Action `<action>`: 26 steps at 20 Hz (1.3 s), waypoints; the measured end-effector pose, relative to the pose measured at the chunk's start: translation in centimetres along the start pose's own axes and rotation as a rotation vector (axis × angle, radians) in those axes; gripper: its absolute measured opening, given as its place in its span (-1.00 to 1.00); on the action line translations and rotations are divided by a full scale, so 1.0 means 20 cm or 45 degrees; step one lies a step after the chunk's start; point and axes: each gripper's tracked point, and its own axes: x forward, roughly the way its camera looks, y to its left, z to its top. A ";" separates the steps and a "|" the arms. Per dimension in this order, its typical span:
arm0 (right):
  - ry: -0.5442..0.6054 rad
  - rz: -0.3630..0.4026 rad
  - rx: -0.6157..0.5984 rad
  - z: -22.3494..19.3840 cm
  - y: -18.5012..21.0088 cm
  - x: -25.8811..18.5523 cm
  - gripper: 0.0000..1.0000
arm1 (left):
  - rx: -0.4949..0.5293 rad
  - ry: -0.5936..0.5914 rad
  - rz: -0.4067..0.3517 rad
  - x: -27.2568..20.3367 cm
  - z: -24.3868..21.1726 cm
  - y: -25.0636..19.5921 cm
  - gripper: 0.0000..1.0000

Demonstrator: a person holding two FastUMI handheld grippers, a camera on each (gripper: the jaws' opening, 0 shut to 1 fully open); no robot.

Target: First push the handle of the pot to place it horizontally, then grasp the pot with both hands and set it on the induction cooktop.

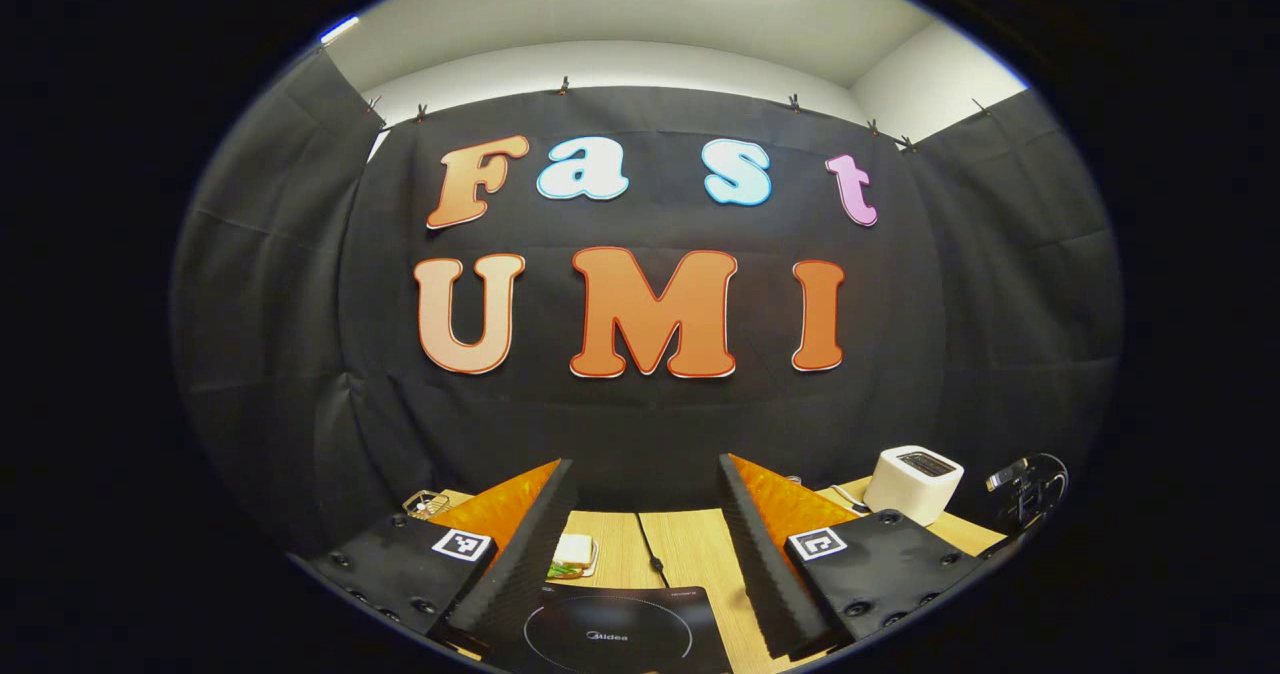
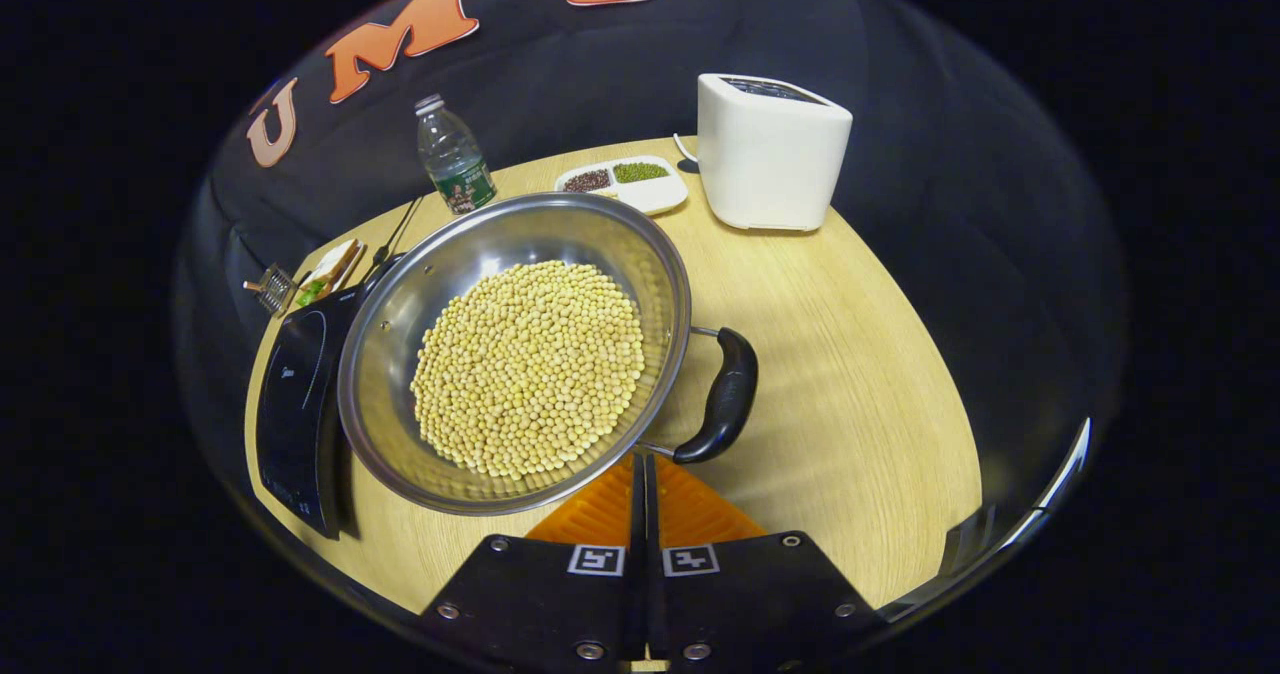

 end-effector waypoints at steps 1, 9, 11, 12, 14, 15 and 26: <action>-0.010 -0.014 0.003 0.01 -0.01 0.01 -1.00 | -0.002 -0.001 0.005 0.00 -0.01 0.01 0.85; -0.025 -0.067 0.076 0.08 -0.11 0.09 -1.00 | -0.009 0.034 0.012 0.05 -0.08 0.04 0.84; -0.034 -0.070 0.088 0.10 -0.13 0.09 -1.00 | -0.007 0.040 0.012 0.06 -0.09 0.05 0.84; -0.037 -0.069 0.096 0.11 -0.14 0.09 -0.99 | -0.004 0.039 0.014 0.07 -0.09 0.06 0.84; -0.047 -0.068 0.105 0.13 -0.16 0.10 -0.99 | -0.005 0.033 0.029 0.08 -0.10 0.08 0.84; -0.053 -0.069 0.120 0.14 -0.17 0.10 -1.00 | -0.013 0.036 0.034 0.09 -0.12 0.09 0.84; -0.107 -0.119 0.105 0.32 -0.22 0.20 -0.99 | -0.067 0.167 -0.018 0.22 -0.37 0.03 0.85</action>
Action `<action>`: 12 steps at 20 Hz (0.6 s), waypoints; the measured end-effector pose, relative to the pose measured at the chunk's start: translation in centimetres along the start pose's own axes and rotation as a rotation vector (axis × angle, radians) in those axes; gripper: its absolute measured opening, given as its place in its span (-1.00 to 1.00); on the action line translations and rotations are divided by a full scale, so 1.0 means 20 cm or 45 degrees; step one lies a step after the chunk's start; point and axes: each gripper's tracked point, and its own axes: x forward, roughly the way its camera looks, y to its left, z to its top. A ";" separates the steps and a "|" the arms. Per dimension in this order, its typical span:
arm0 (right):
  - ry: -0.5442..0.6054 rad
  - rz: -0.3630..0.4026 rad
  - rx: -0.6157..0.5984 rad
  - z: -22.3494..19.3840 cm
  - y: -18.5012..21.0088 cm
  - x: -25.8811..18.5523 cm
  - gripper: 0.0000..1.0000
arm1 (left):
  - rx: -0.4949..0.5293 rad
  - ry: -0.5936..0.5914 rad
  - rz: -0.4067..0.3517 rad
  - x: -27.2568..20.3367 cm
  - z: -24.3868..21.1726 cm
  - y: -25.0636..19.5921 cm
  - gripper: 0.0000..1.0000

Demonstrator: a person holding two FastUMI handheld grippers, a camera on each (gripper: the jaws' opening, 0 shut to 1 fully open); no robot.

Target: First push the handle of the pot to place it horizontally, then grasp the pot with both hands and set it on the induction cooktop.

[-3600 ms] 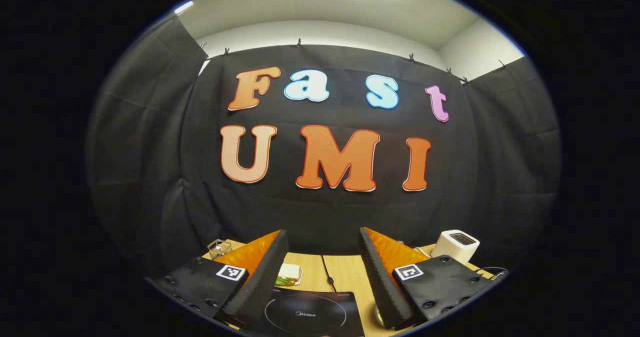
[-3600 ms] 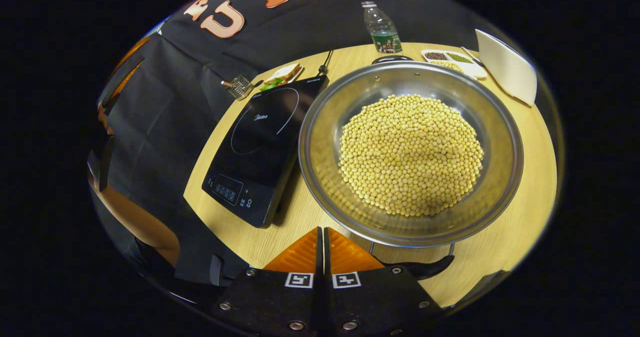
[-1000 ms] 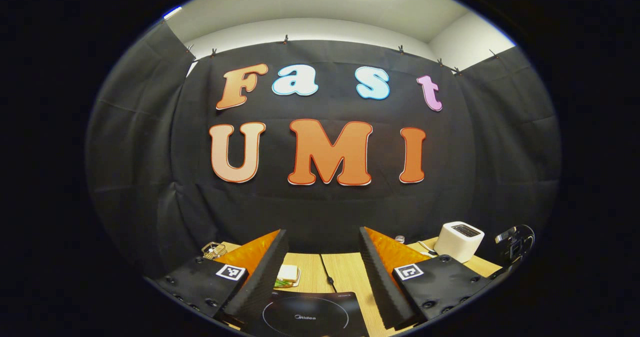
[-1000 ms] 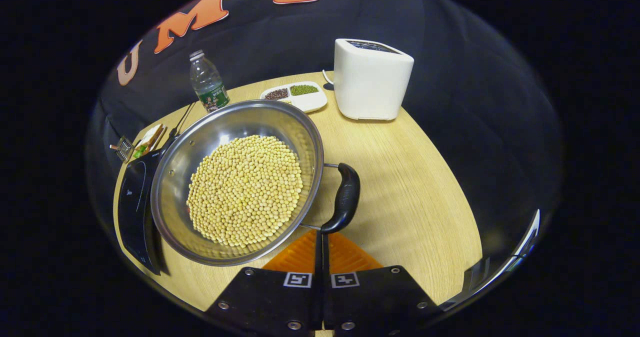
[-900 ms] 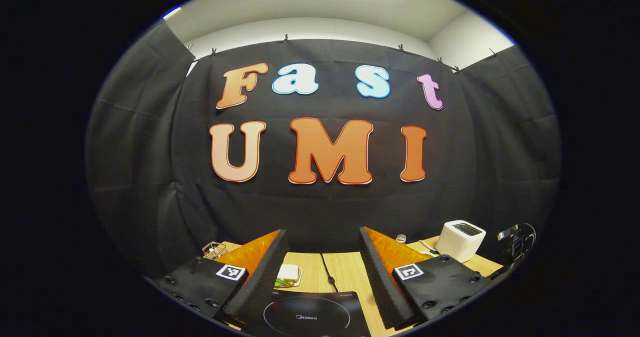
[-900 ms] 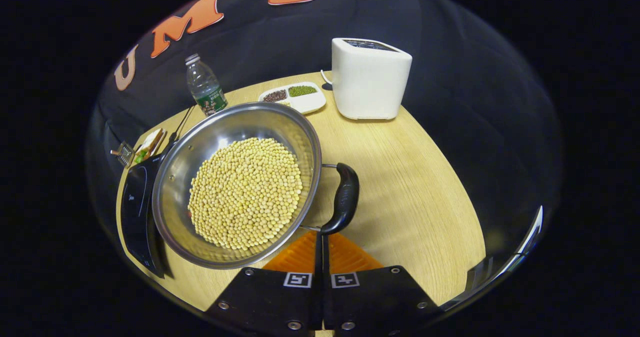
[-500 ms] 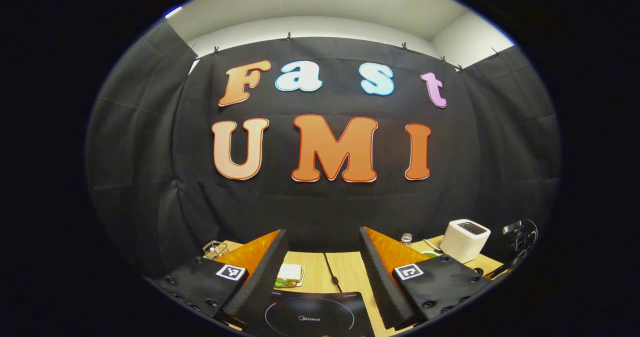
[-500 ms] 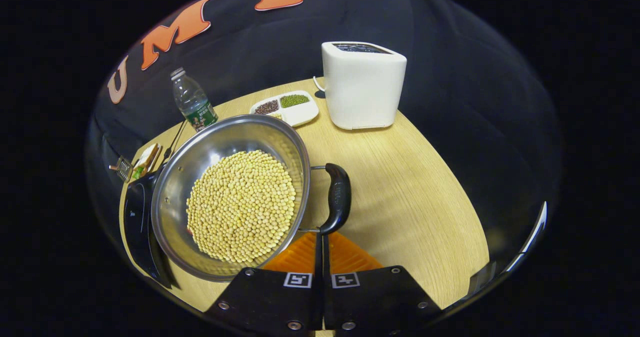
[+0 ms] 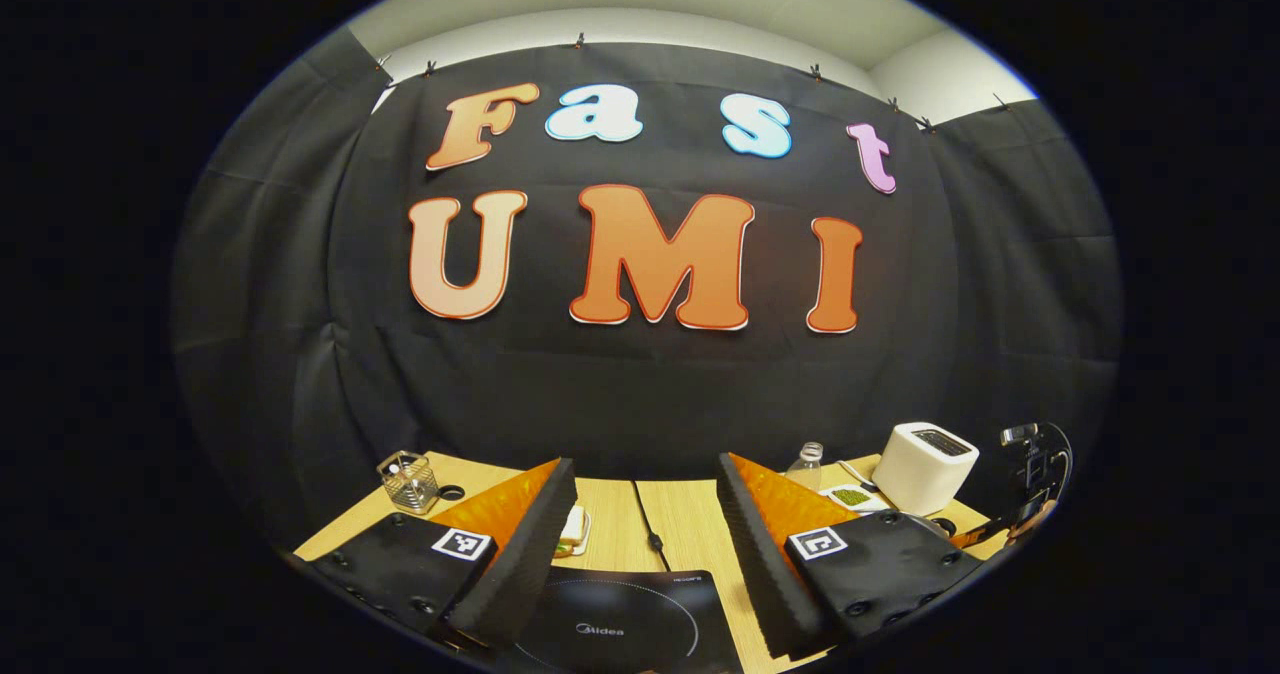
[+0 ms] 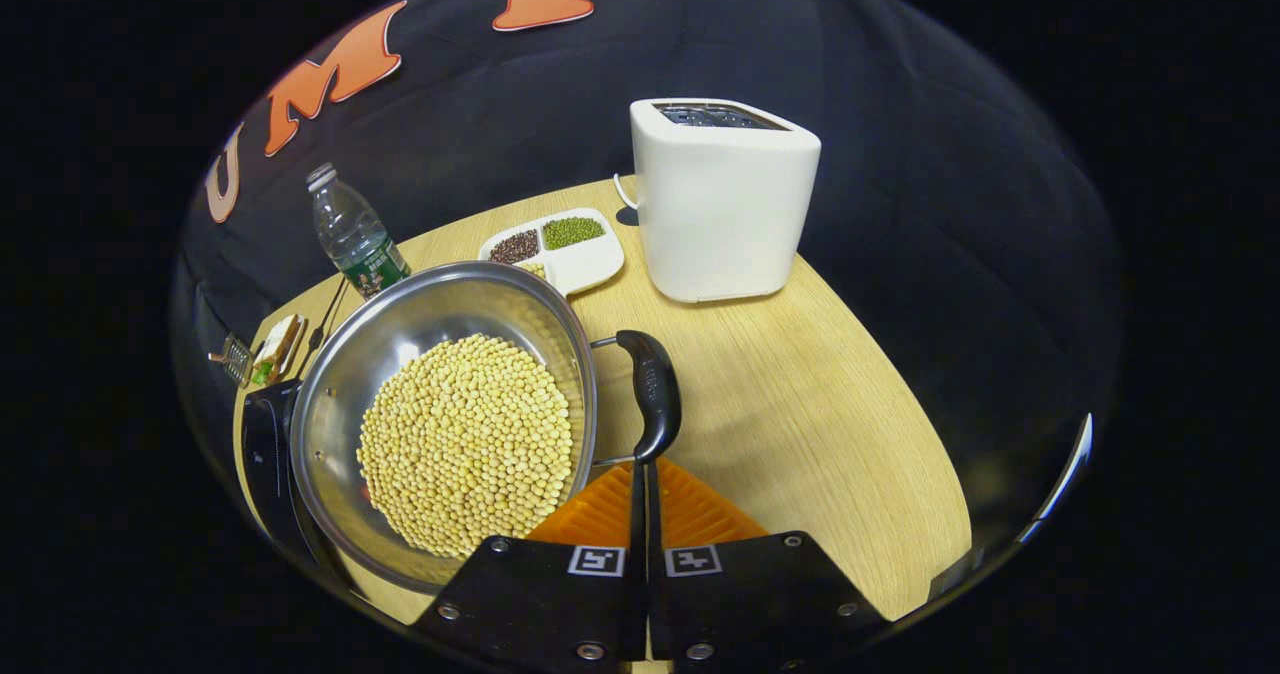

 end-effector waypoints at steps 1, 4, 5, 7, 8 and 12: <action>-0.007 -0.001 -0.001 0.01 0.01 0.01 -0.99 | -0.005 0.014 -0.007 0.01 -0.02 -0.01 0.85; -0.024 0.007 0.007 0.06 0.00 0.05 -0.99 | -0.028 0.068 -0.039 0.06 -0.11 -0.06 0.86; -0.029 0.007 0.000 0.06 0.00 0.05 -0.99 | -0.030 0.087 -0.053 0.07 -0.14 -0.09 0.86; -0.030 0.015 0.000 0.07 -0.01 0.05 -0.99 | -0.028 0.135 -0.079 0.09 -0.22 -0.14 0.86; -0.029 0.027 0.008 0.07 0.00 0.03 -0.99 | -0.027 0.166 -0.094 0.10 -0.27 -0.18 0.86; -0.079 0.016 -0.006 0.15 -0.07 -0.06 -0.85 | -0.012 0.316 -0.172 0.15 -0.46 -0.34 0.86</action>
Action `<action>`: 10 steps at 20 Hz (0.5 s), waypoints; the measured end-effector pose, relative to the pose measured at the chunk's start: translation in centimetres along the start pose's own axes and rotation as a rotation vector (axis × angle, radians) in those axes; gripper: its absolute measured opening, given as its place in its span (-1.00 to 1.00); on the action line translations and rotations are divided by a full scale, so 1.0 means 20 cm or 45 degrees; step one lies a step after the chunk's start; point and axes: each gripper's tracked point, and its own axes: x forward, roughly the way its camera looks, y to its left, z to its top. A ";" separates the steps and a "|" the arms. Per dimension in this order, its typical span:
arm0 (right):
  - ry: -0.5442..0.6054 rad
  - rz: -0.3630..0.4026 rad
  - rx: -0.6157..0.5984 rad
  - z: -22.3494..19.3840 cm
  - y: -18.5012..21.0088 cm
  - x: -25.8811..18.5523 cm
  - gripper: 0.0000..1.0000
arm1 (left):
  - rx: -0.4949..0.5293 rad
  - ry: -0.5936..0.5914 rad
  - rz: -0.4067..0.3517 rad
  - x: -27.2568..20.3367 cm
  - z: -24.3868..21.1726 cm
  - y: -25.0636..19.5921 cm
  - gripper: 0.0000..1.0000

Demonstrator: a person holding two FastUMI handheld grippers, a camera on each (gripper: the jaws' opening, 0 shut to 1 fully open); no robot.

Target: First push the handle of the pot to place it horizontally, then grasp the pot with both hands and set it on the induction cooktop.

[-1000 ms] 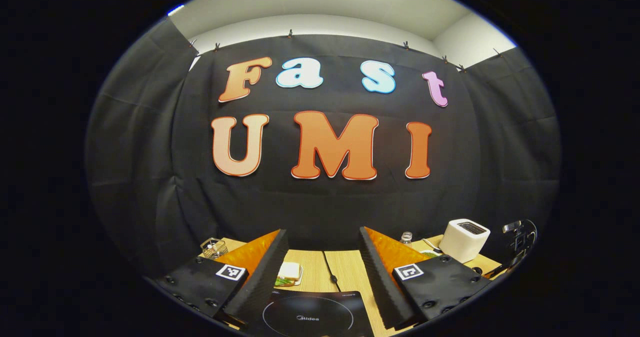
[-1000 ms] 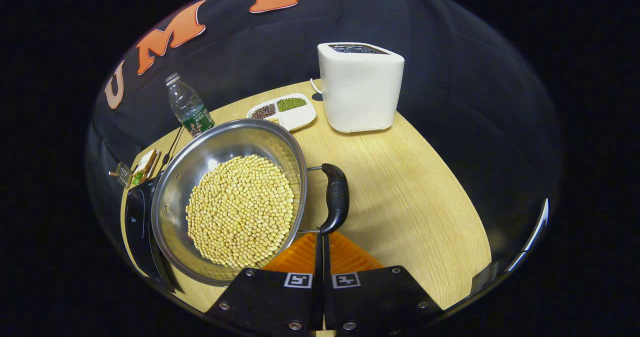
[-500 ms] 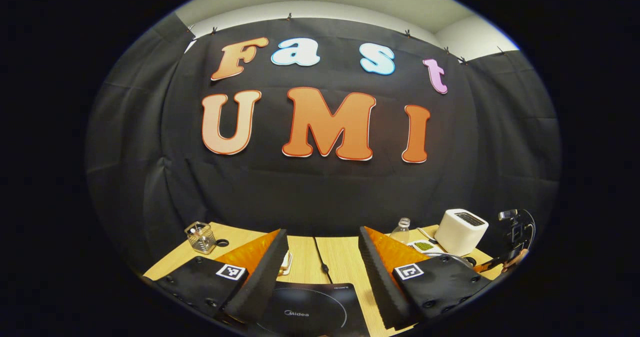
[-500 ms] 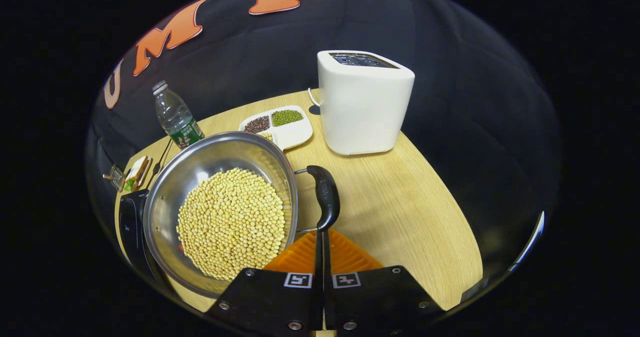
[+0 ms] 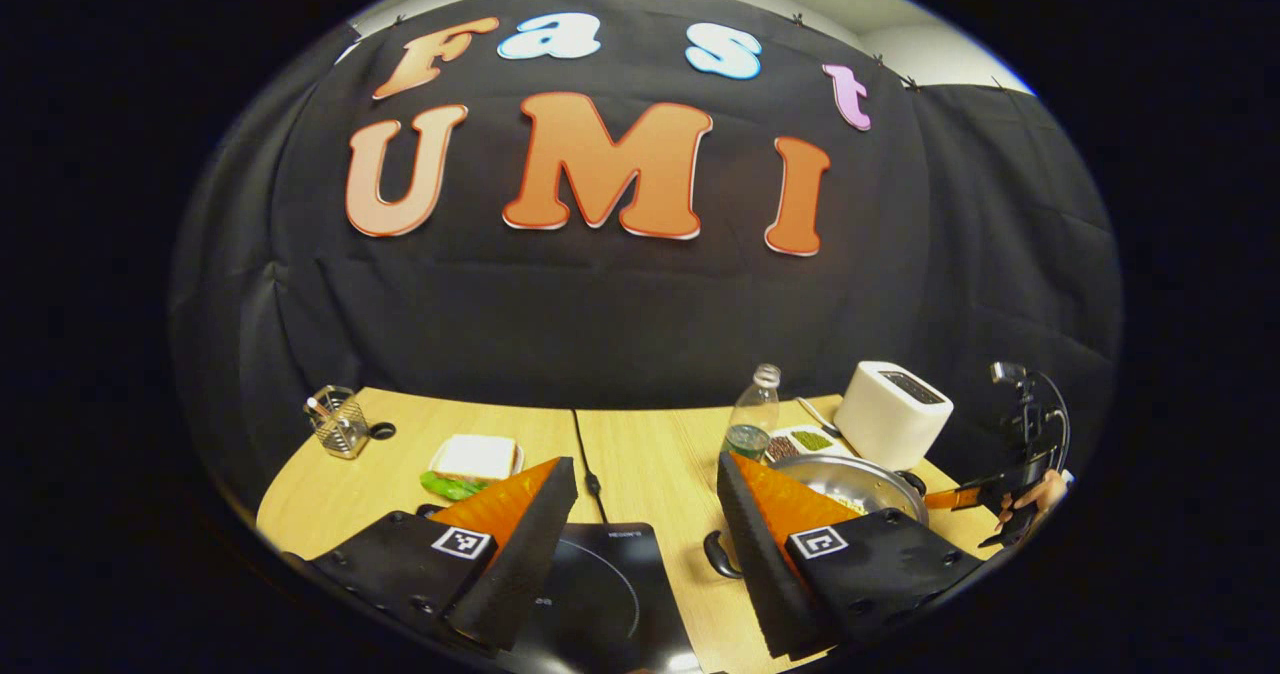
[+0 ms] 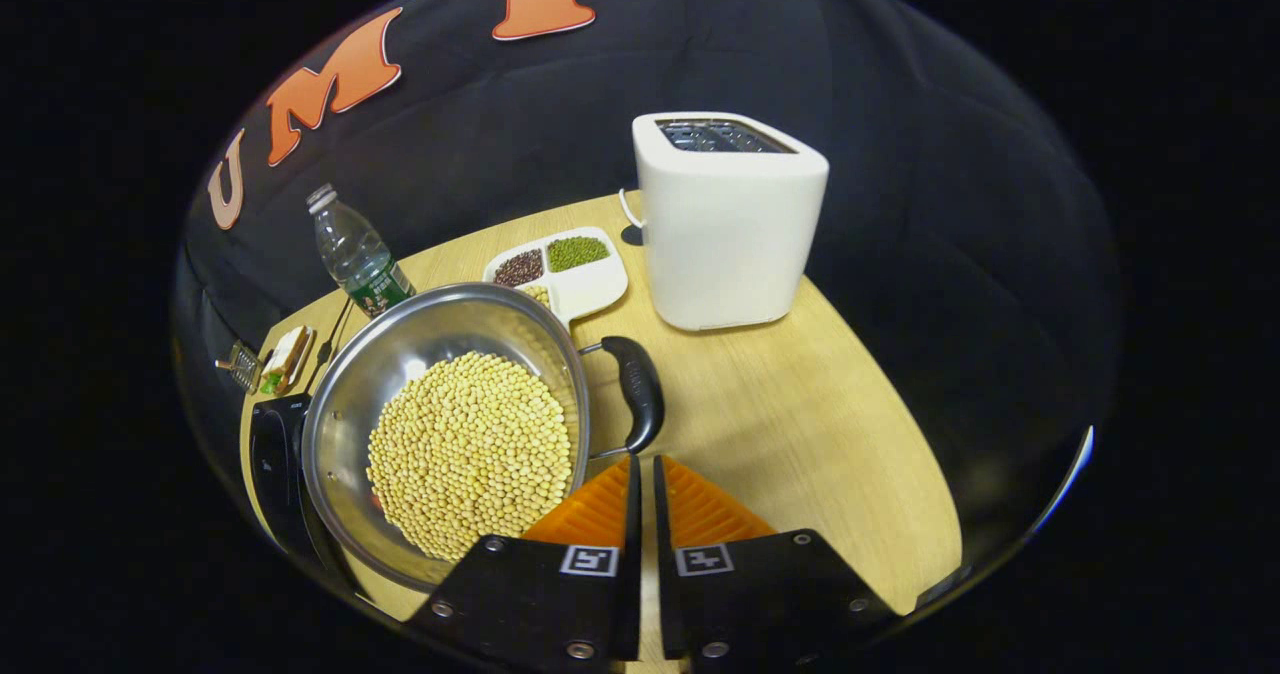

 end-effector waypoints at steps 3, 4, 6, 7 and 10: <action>-0.104 0.011 0.010 0.16 -0.02 -0.09 -0.42 | 0.018 0.101 -0.055 0.09 -0.13 -0.13 0.87; -0.100 0.022 0.004 0.17 -0.01 -0.10 -0.44 | 0.019 0.135 -0.076 0.11 -0.17 -0.17 0.87; -0.093 0.050 -0.018 0.17 0.02 -0.08 -0.10 | 0.011 0.214 -0.085 0.15 -0.27 -0.24 0.87; -0.086 0.071 -0.029 0.16 0.05 -0.06 -0.03 | -0.004 0.241 -0.088 0.17 -0.31 -0.27 0.87; -0.075 0.083 -0.081 0.14 0.11 0.00 0.27 | -0.008 0.306 -0.091 0.23 -0.41 -0.36 0.87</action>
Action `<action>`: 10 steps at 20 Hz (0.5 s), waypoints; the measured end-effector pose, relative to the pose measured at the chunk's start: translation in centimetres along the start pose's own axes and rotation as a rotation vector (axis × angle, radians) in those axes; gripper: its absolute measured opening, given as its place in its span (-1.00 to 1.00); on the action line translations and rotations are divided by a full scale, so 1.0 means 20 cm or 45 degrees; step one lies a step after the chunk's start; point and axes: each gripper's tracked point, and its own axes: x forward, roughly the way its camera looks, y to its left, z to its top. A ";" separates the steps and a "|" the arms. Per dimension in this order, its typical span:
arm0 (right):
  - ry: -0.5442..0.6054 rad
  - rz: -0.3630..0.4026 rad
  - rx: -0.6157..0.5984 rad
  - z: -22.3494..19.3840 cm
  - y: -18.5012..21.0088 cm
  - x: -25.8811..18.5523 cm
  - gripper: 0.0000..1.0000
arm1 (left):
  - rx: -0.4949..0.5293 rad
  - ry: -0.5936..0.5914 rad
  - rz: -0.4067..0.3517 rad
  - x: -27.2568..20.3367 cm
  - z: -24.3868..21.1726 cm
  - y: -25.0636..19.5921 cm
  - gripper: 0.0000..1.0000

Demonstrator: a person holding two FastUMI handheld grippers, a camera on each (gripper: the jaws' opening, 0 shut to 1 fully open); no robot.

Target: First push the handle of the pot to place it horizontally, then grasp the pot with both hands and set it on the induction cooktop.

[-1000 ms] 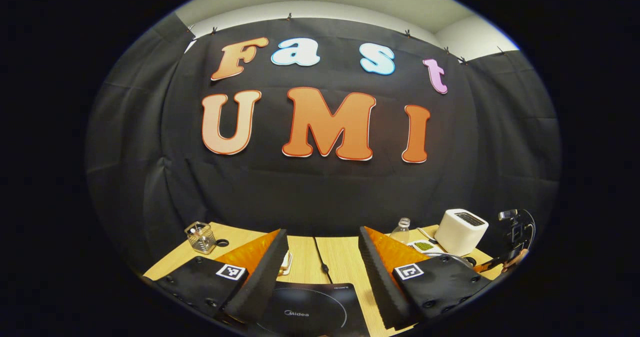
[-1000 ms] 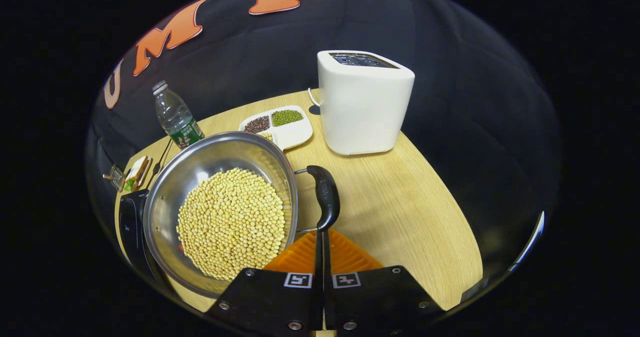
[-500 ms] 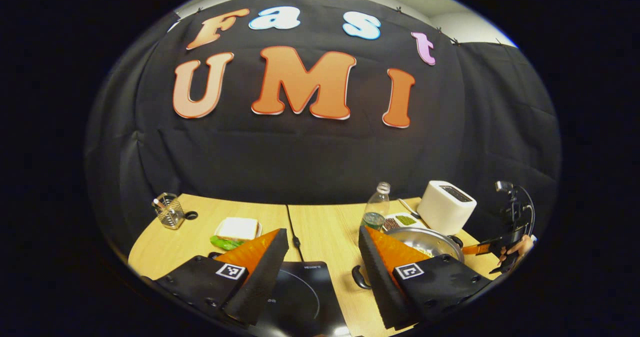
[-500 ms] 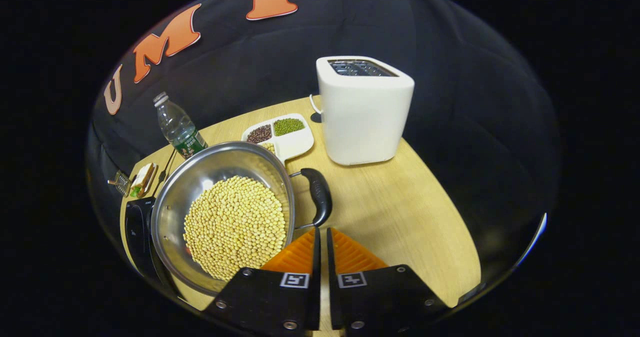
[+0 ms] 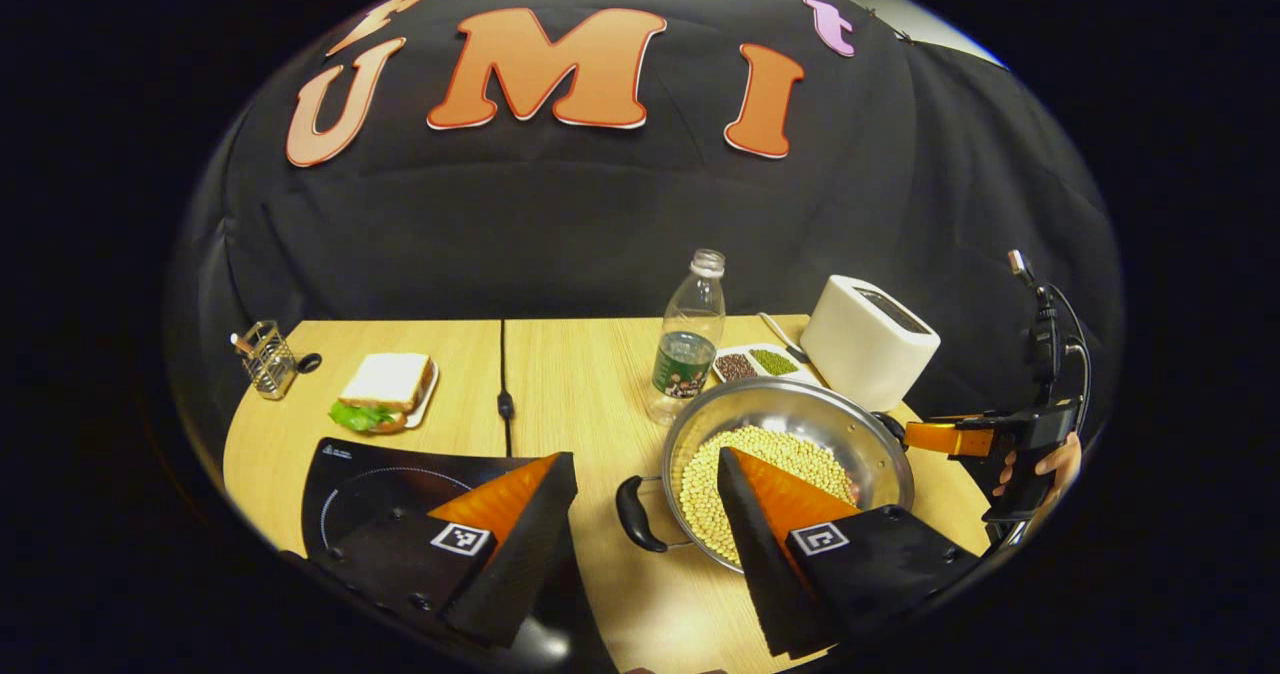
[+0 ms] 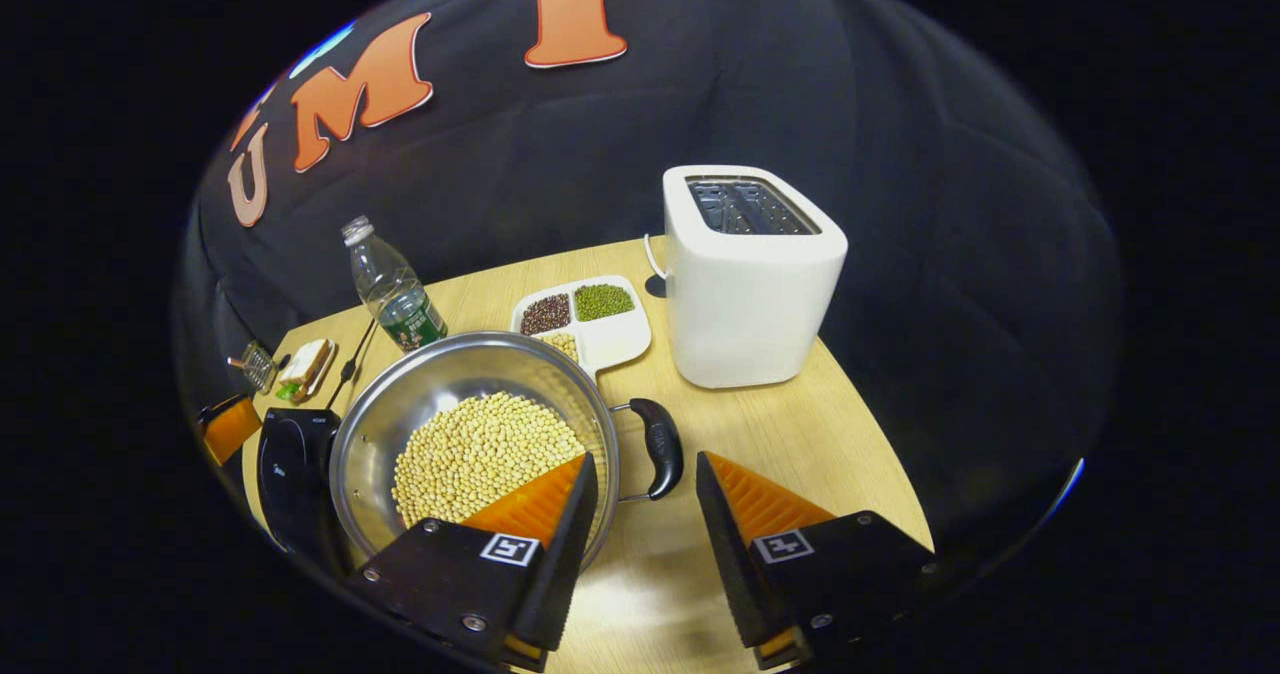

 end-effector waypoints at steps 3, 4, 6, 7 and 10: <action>-0.022 -0.016 -0.048 0.02 0.02 0.08 0.45 | 0.045 0.050 0.039 0.07 -0.12 -0.03 0.87; -0.021 -0.014 -0.059 0.02 0.03 0.09 0.47 | 0.054 0.065 0.052 0.10 -0.15 -0.03 0.87; -0.020 -0.032 -0.087 0.01 0.01 0.13 0.51 | 0.045 0.101 0.072 0.16 -0.22 -0.04 0.87; -0.018 -0.047 -0.106 0.00 0.01 0.15 0.54 | 0.034 0.122 0.081 0.19 -0.26 -0.04 0.87; 0.000 -0.085 -0.138 -0.01 -0.02 0.19 0.58 | 0.029 0.194 0.117 0.28 -0.34 -0.01 0.87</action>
